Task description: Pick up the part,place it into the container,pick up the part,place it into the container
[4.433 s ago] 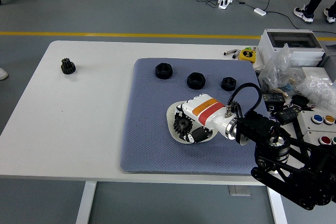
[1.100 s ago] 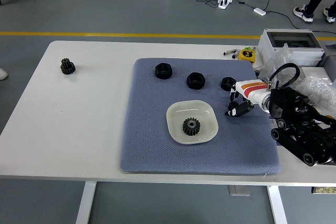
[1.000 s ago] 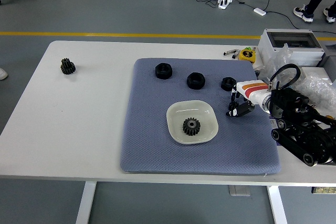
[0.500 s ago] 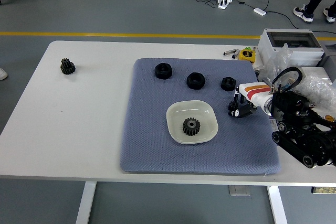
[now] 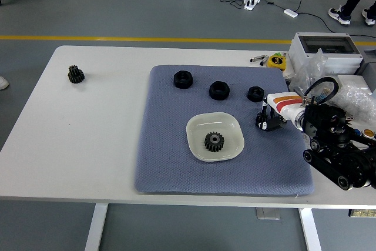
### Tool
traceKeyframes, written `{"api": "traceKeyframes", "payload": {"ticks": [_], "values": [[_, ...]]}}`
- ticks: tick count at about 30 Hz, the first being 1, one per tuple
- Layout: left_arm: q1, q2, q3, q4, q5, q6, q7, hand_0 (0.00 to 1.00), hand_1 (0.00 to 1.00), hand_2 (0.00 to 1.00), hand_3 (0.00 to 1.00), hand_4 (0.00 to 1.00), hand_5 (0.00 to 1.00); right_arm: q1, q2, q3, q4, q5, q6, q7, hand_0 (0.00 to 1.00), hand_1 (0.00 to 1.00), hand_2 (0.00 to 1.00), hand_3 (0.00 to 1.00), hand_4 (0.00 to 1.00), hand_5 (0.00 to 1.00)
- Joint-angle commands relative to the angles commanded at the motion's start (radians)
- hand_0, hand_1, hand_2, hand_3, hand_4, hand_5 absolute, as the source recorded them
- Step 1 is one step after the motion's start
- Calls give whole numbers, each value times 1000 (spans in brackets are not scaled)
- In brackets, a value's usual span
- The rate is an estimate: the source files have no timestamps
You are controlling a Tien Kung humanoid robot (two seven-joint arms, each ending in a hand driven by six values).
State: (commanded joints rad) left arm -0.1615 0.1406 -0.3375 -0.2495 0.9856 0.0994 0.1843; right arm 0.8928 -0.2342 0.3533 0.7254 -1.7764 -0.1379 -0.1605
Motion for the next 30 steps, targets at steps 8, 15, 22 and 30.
{"api": "traceKeyframes", "payload": {"ticks": [8, 15, 22, 30], "values": [[-1, -2, 3, -1, -3, -2, 0, 669, 634, 636, 592, 643, 588, -8, -3, -6, -2, 3, 8, 6, 52, 158, 273, 382, 789, 337], [3, 2, -1, 1, 1, 0, -1, 670, 635, 635, 592, 643, 589, -18, -15, 1, 22, 5, 6, 8, 27, 120, 246, 367, 790, 342], [7, 3, -2, 1, 2, -1, 0, 670, 634, 635, 591, 643, 589, -29, -30, 28, 82, -33, 5, 1, 2, 88, 217, 350, 758, 323], [5, 2, 1, -1, 1, -5, 0, 669, 634, 637, 591, 643, 588, -31, -49, 67, 187, -98, 10, -13, 2, 78, 208, 348, 755, 319]]}}
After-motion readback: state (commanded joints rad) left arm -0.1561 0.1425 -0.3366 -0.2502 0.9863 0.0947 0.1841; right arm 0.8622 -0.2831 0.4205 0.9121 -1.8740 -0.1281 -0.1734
